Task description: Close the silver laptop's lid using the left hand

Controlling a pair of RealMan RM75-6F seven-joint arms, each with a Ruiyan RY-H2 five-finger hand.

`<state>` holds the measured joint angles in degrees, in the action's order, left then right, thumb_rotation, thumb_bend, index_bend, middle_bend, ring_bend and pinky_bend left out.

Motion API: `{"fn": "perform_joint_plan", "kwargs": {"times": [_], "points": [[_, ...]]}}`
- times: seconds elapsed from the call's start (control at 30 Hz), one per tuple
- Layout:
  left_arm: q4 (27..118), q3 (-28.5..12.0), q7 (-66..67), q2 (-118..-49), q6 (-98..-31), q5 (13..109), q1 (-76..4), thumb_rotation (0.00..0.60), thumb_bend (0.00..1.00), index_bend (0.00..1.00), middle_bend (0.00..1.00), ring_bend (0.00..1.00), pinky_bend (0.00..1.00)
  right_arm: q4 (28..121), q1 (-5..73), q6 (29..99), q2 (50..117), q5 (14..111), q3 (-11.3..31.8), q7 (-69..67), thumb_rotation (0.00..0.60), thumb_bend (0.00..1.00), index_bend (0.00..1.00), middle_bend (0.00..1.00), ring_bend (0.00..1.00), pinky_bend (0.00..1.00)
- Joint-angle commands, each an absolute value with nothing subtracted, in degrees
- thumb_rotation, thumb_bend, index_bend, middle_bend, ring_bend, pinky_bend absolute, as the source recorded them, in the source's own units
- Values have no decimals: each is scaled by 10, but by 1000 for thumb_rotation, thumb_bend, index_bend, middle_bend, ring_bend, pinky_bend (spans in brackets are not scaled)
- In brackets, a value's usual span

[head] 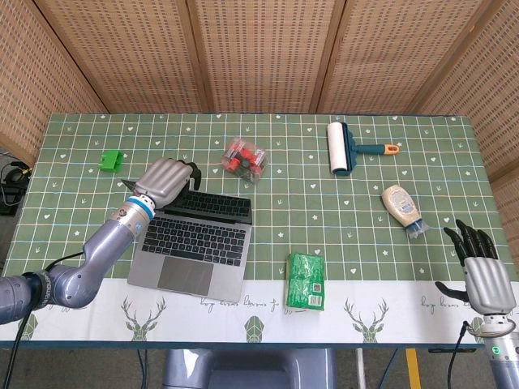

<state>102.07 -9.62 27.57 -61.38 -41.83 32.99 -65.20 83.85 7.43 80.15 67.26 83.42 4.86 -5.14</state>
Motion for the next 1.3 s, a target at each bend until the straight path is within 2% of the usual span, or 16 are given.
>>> {"fn": "perform_joint_plan", "kwargs": {"times": [0.03, 0.67, 1.1, 1.3], "points": [[1042, -89, 267, -602, -416, 344, -645, 600, 1000, 479, 306, 318, 353, 841, 74, 804, 672, 837, 48, -51, 600, 99, 137, 0, 0, 21], [1192, -40, 244, -522, -453, 444, -585, 600, 1000, 476, 308, 331, 364, 859, 68, 826, 667, 864, 38, -45, 600, 100, 148, 0, 0, 21], [1206, -2, 219, -531, -456, 523, -534, 600, 1000, 476, 308, 334, 365, 870, 64, 837, 662, 875, 34, -44, 600, 100, 149, 0, 0, 21], [1212, -6, 185, -524, -448, 554, -520, 600, 1000, 476, 308, 334, 365, 872, 64, 836, 661, 875, 33, -42, 600, 99, 151, 0, 0, 21]]}}
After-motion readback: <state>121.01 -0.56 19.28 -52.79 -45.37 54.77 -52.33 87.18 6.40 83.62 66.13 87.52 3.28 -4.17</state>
